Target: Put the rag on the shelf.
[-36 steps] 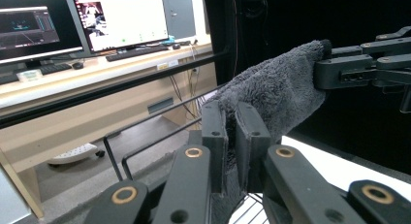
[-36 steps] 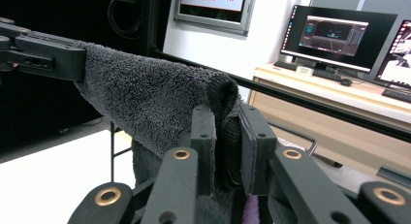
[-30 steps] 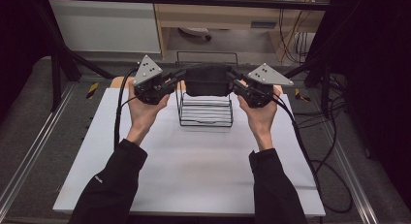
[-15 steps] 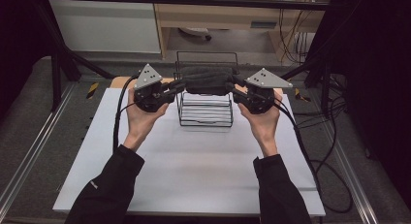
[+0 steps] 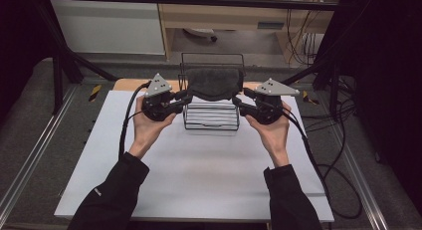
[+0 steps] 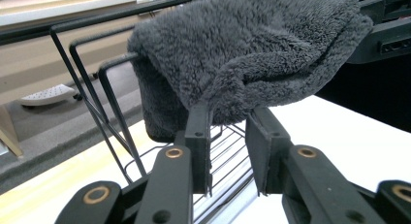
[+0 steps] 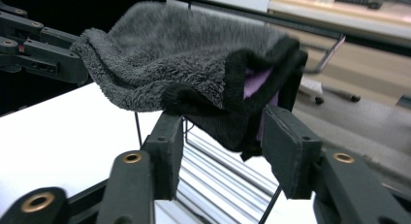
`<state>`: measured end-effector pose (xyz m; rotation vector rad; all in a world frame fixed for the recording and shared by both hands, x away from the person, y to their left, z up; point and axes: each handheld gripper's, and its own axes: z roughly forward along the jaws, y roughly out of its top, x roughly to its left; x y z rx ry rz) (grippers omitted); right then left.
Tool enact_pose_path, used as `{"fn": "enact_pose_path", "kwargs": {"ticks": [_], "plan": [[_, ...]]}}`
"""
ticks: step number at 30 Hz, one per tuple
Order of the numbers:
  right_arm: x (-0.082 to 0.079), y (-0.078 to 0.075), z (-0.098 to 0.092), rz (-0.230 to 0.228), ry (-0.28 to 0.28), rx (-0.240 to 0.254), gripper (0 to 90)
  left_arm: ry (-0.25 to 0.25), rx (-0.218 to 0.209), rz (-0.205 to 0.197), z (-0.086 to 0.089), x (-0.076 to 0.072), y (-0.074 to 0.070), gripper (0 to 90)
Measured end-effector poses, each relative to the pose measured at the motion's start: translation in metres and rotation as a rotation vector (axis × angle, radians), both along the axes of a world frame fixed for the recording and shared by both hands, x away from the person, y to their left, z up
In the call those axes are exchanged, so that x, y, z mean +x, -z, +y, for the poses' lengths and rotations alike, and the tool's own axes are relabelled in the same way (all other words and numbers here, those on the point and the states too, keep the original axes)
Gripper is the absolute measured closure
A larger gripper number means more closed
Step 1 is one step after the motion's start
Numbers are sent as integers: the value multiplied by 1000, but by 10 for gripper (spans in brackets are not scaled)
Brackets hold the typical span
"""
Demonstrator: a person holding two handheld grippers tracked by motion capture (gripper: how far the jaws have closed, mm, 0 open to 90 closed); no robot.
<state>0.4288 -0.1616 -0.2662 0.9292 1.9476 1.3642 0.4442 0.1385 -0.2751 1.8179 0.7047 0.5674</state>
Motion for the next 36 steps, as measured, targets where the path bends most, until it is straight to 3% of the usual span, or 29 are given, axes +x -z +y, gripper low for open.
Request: {"fn": "enact_pose_path", "kwargs": {"ticks": [6, 11, 19, 27, 36], "plan": [[7, 15, -5, 51, -1, 15, 455, -7, 24, 33, -2, 5, 11, 676], [15, 30, -8, 78, 19, 7, 391, -26, 51, 67, -4, 12, 22, 611], [22, 53, -12, 110, 22, 13, 255, -44, 60, 95, 0, 13, 36, 479], [12, 53, -18, 115, -4, 25, 127, -49, 79, 135, 11, 8, 48, 334], [-4, 56, -30, 134, -27, 46, 74, -37, 79, 191, 29, -5, 62, 213]]}}
